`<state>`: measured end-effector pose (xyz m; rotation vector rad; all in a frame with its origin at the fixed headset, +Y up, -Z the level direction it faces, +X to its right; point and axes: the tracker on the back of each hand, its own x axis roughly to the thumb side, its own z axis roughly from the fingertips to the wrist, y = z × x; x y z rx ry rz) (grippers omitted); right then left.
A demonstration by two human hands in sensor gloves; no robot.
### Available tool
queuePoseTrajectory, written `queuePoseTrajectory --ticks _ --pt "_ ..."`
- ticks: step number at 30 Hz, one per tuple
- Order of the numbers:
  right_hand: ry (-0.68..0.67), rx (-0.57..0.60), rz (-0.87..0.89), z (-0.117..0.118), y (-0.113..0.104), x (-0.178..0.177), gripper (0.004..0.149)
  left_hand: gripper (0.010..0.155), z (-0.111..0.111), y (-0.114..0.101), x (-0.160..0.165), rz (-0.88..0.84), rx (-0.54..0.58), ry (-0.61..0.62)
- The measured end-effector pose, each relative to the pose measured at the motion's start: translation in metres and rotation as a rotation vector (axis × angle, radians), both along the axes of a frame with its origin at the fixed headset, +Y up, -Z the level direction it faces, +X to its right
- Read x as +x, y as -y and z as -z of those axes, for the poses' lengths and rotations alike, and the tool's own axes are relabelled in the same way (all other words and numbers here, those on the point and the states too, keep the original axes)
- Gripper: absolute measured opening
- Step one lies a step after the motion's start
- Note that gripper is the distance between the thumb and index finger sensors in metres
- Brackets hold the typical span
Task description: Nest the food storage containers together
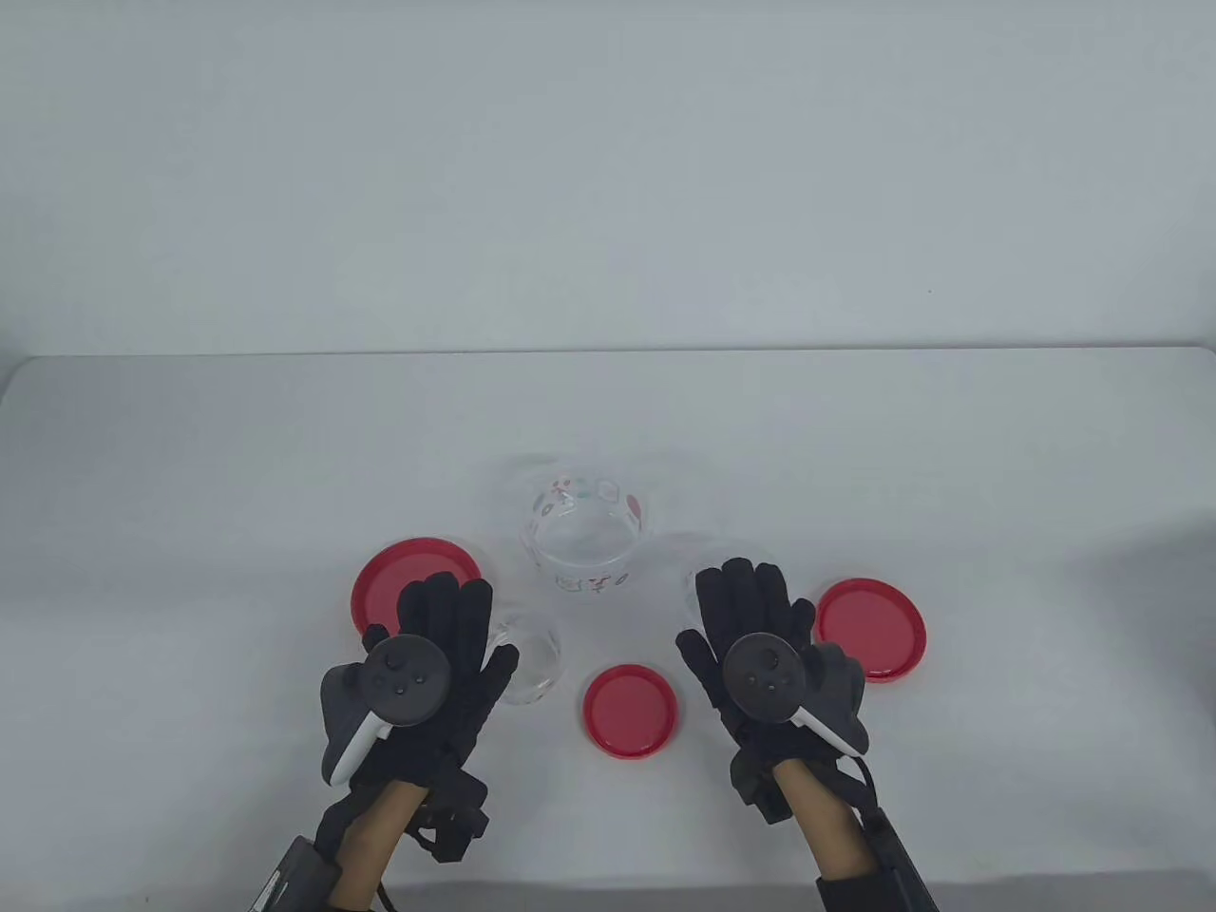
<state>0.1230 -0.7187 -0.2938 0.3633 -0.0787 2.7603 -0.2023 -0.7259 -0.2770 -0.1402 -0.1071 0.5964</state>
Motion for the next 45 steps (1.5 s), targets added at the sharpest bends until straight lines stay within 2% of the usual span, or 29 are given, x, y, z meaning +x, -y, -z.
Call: queuePoseTrajectory --ticks 19,24,27,30,33,36,39,45 --pt "-0.011 -0.041 0.085 -0.002 -0.001 0.000 0.065 0.072 0.000 0.002 0.002 -0.024 0.010 0.020" --pt "-0.025 -0.083 0.221 0.001 -0.008 0.000 0.069 0.073 -0.001 0.002 0.002 -0.045 0.017 0.016" --pt "-0.036 -0.171 0.323 0.003 -0.009 0.005 0.070 0.073 0.000 0.003 0.002 -0.052 0.024 0.018" --pt "-0.028 -0.110 0.268 0.002 -0.010 0.011 0.070 0.073 0.000 0.004 0.002 -0.050 0.021 0.023" --pt "0.011 -0.007 0.204 -0.001 0.001 0.016 0.070 0.073 0.001 0.006 0.004 -0.049 0.014 0.037" --pt "-0.016 -0.111 0.203 -0.001 0.006 0.021 0.070 0.073 0.002 0.010 0.007 -0.052 -0.012 0.071" --pt "-0.013 -0.099 0.255 -0.002 0.006 0.025 0.069 0.073 0.003 0.014 0.013 -0.008 -0.050 0.117" --pt "-0.030 -0.115 0.245 -0.004 0.008 0.022 0.069 0.067 0.004 0.023 0.027 0.133 -0.128 0.201"
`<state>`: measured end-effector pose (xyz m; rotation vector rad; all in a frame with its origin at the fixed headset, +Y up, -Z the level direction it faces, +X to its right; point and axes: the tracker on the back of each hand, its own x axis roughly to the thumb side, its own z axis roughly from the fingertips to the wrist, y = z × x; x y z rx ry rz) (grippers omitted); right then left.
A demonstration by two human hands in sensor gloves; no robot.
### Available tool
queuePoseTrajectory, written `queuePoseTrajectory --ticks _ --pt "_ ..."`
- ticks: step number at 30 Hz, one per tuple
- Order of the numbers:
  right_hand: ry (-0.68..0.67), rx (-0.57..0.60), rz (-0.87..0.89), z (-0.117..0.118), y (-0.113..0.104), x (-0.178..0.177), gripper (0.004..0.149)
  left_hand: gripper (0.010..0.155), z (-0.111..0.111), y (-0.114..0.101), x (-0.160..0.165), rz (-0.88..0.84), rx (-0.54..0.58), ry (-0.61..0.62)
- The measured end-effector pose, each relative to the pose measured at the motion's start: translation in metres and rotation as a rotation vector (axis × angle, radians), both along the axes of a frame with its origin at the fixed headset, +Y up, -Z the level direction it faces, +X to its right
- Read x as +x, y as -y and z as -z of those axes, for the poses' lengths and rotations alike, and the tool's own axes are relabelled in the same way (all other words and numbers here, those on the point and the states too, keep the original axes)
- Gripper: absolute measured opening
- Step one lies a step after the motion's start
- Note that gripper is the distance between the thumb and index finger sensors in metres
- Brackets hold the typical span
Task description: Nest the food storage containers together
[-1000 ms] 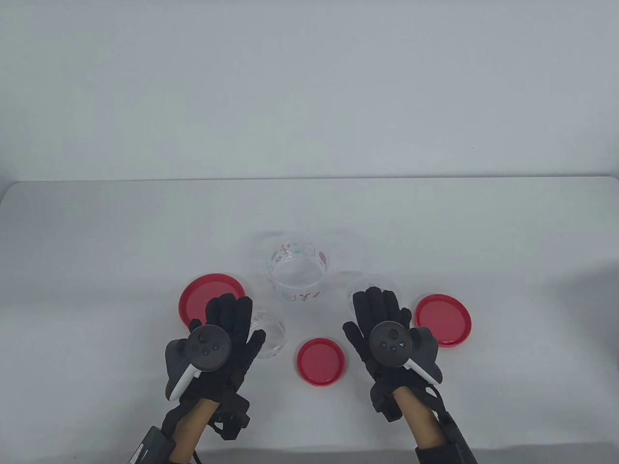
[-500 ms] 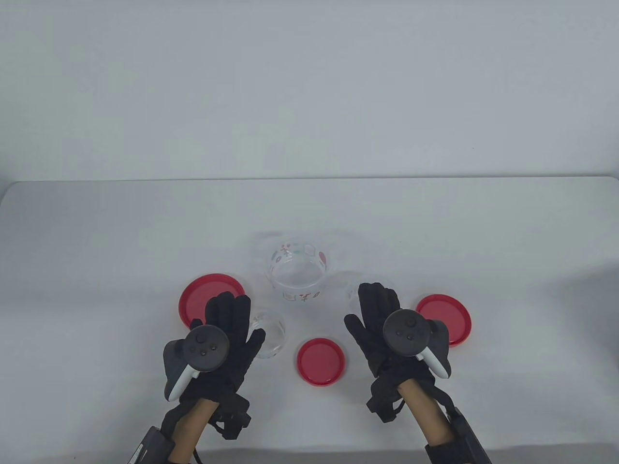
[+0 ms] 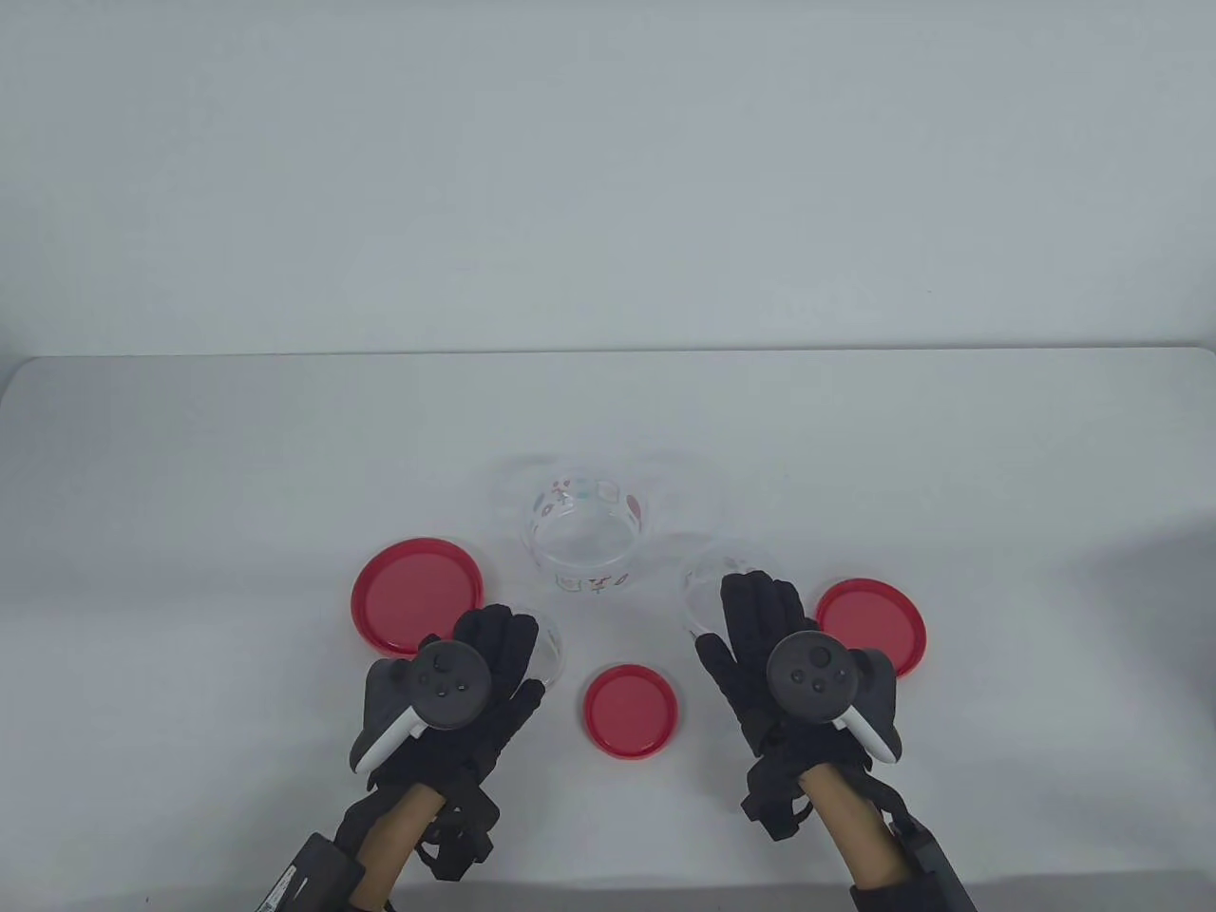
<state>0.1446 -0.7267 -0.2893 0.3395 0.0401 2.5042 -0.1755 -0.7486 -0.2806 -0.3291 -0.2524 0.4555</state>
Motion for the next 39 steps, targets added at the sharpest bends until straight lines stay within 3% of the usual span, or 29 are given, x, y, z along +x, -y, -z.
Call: queuePoseTrajectory --ticks 11,18,35,39 --pt "-0.008 -0.036 -0.001 -0.001 0.003 -0.002 0.069 0.060 0.000 0.014 0.009 0.111 -0.051 0.019" --pt "-0.007 -0.041 -0.011 -0.001 0.003 -0.003 0.069 0.055 -0.001 0.018 0.012 0.107 -0.017 -0.022" --pt "-0.018 -0.034 0.020 -0.001 0.003 -0.003 0.069 0.051 -0.001 0.006 0.008 0.033 0.094 -0.071" --pt "-0.027 -0.031 0.099 -0.002 0.001 -0.001 0.069 0.050 -0.002 -0.001 0.009 0.014 0.148 -0.071"
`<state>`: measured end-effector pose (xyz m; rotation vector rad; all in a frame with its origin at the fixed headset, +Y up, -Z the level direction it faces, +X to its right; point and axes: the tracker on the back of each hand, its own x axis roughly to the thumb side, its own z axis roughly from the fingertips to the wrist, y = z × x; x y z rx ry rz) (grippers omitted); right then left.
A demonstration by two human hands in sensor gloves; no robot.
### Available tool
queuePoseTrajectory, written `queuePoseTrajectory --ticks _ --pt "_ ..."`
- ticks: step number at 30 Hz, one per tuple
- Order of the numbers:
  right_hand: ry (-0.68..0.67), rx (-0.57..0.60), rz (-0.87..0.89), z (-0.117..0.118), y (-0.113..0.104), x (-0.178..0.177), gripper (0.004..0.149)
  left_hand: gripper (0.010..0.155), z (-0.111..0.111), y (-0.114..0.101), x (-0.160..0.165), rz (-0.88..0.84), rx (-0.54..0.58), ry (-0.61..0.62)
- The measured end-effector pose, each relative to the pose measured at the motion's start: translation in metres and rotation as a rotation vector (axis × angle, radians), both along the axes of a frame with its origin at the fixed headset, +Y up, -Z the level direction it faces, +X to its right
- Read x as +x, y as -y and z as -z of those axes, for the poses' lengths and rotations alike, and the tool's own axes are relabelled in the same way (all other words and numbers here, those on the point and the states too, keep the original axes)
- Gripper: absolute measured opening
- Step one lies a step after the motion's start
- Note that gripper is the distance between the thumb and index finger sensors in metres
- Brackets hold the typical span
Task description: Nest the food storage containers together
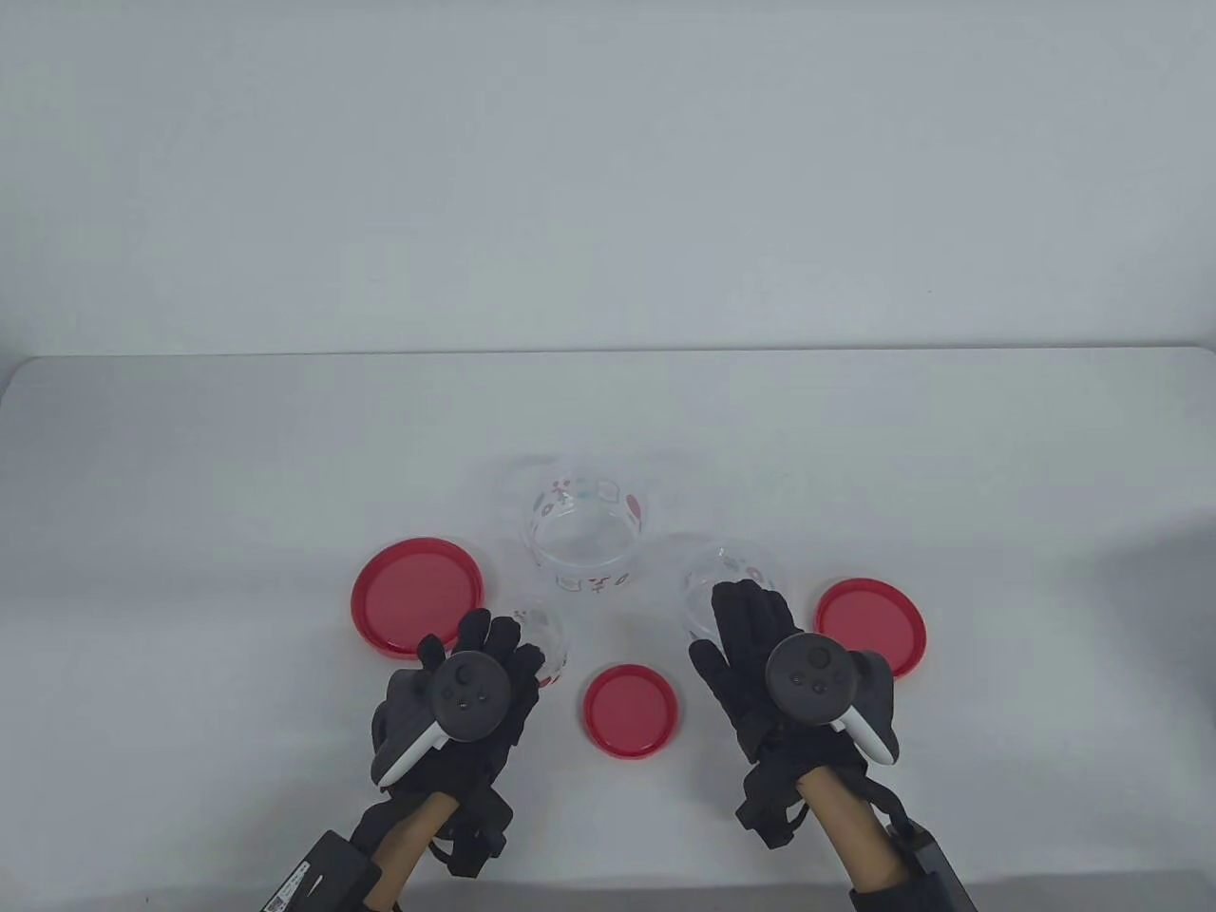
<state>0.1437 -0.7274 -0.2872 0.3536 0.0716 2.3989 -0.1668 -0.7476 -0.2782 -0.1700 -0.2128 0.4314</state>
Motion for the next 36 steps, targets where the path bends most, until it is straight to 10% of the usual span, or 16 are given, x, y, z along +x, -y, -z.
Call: queuePoseTrajectory --ticks 14,25,36 --pt "0.097 -0.123 0.528 -0.004 -0.001 0.016 0.069 0.050 -0.013 -0.053 0.071 0.040 0.295 0.235" --pt "0.050 -0.330 0.917 -0.005 0.007 0.019 0.082 0.049 -0.025 -0.073 0.138 0.017 0.337 0.400" --pt "0.051 -0.322 0.974 -0.006 0.007 0.015 0.070 0.054 -0.026 -0.067 0.138 -0.006 0.321 0.432"
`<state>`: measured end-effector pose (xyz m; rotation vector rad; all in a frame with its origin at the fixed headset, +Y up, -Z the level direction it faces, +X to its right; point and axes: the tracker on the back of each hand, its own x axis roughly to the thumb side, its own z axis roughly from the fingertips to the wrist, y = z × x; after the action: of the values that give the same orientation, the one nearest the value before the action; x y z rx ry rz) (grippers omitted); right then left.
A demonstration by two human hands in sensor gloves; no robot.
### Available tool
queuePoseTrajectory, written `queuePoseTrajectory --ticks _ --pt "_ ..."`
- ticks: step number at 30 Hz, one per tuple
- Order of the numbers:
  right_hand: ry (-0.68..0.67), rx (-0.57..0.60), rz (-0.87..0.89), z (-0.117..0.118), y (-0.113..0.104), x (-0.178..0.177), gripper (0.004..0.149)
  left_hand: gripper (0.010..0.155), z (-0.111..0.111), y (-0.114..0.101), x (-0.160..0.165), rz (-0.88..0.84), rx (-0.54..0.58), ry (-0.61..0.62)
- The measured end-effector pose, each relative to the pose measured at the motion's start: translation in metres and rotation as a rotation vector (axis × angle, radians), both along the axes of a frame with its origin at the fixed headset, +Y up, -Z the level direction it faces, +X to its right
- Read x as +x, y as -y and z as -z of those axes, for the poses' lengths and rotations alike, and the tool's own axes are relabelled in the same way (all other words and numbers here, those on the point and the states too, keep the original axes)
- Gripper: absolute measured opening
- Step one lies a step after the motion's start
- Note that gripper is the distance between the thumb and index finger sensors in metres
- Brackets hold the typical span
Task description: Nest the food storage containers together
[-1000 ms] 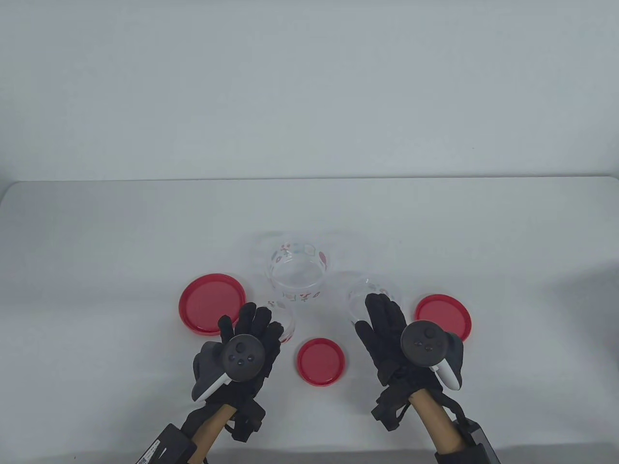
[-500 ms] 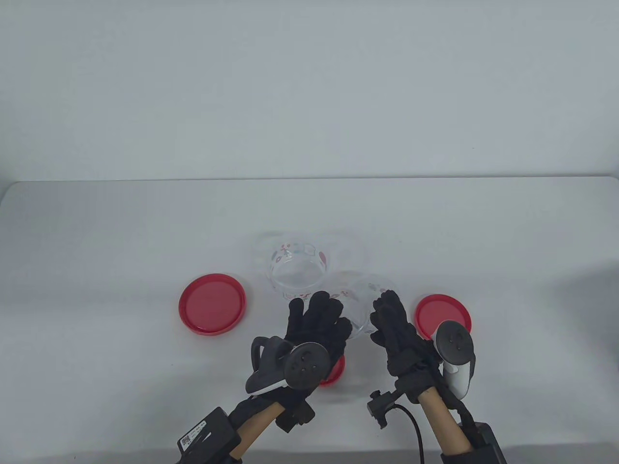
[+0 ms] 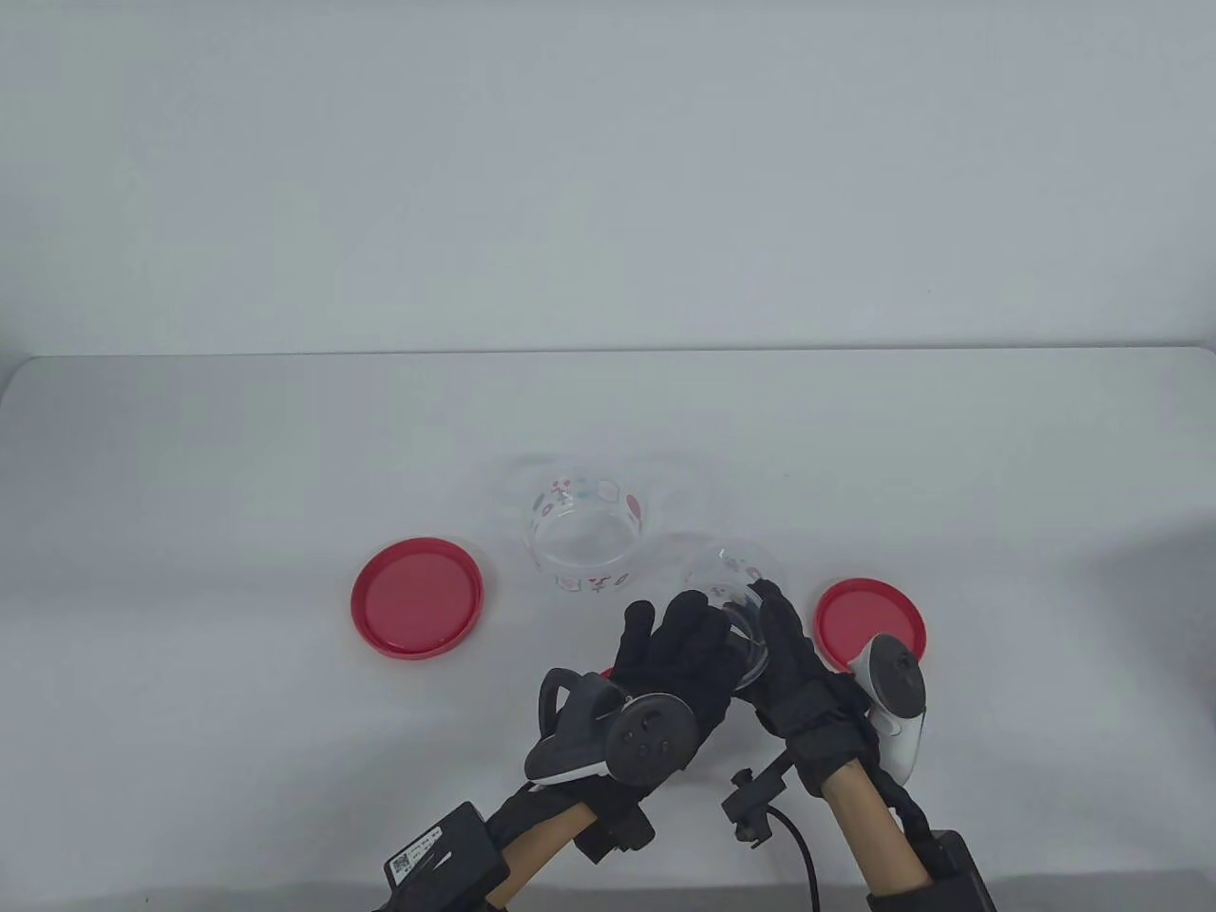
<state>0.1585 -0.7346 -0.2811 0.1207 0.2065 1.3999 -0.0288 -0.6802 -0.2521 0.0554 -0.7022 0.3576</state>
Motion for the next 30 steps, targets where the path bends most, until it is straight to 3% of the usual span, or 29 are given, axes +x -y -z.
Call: queuePoseTrajectory --ticks 3,7,13,19,30 --pt "0.016 0.009 -0.012 -0.001 -0.001 0.001 0.070 0.065 0.001 -0.002 -0.014 -0.071 0.036 -0.043" --pt "0.047 0.000 -0.018 0.001 0.001 0.003 0.070 0.070 0.010 0.005 -0.042 -0.112 0.011 -0.188" --pt "0.052 -0.003 -0.029 0.001 0.002 0.002 0.070 0.073 0.046 0.048 -0.075 0.039 -0.357 -0.420" --pt "0.061 -0.006 -0.044 0.002 0.003 0.003 0.070 0.069 0.064 0.079 -0.073 0.190 -0.566 -0.464" --pt "0.047 -0.026 -0.073 0.003 0.007 0.001 0.070 0.052 0.073 0.094 -0.051 0.440 -0.555 -0.522"
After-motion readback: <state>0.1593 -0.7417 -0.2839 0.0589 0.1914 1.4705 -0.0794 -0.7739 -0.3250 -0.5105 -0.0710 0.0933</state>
